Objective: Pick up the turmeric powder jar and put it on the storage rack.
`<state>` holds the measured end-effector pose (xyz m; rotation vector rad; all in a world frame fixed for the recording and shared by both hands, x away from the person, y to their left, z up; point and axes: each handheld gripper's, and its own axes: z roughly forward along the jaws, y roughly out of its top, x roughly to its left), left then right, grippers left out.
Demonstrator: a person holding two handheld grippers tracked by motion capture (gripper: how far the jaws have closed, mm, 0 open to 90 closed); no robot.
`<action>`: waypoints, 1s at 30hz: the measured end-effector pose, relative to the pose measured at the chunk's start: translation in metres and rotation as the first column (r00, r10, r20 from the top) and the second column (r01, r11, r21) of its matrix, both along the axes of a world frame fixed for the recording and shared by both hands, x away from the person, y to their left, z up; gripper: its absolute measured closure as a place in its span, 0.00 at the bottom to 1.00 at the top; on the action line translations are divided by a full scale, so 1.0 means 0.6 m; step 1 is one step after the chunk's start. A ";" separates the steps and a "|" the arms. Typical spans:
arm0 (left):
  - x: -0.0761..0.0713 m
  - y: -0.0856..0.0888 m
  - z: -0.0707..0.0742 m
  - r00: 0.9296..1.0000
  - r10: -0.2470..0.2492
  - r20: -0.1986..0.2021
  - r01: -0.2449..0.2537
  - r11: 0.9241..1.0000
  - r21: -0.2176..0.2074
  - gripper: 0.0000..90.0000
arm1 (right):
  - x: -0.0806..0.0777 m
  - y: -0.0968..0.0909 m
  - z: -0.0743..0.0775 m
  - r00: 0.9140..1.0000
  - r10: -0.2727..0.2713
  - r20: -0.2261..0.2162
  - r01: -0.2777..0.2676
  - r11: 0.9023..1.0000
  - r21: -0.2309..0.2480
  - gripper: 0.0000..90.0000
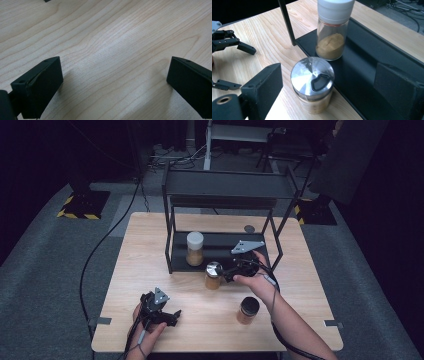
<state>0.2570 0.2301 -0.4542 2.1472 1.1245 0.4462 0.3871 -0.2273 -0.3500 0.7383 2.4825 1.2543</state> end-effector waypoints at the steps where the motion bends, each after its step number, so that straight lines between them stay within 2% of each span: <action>1: 0.000 0.000 0.000 1.000 0.000 0.000 0.000 1.000 0.000 0.00 | 0.001 0.004 -0.001 1.000 -0.001 -0.004 0.001 1.000 -0.002 0.10; 13: 0.000 0.000 0.000 1.000 0.000 0.000 0.000 1.000 0.000 0.00 | 0.019 0.046 -0.018 0.999 0.020 -0.042 -0.021 1.000 -0.023 0.11; 18: 0.000 0.000 0.000 1.000 0.000 0.000 0.000 1.000 0.000 0.00 | 0.027 0.062 -0.020 0.998 0.041 -0.044 -0.044 0.997 -0.056 0.14; 22: 0.000 0.000 0.000 1.000 0.000 0.000 0.000 1.000 0.000 0.00 | 0.038 0.070 -0.027 0.996 0.048 -0.069 -0.053 0.996 -0.069 0.16; 30: 0.000 0.000 0.000 1.000 0.000 0.000 0.000 1.000 0.000 0.00 | 0.050 0.086 -0.032 0.994 0.053 -0.092 -0.065 0.989 -0.133 0.19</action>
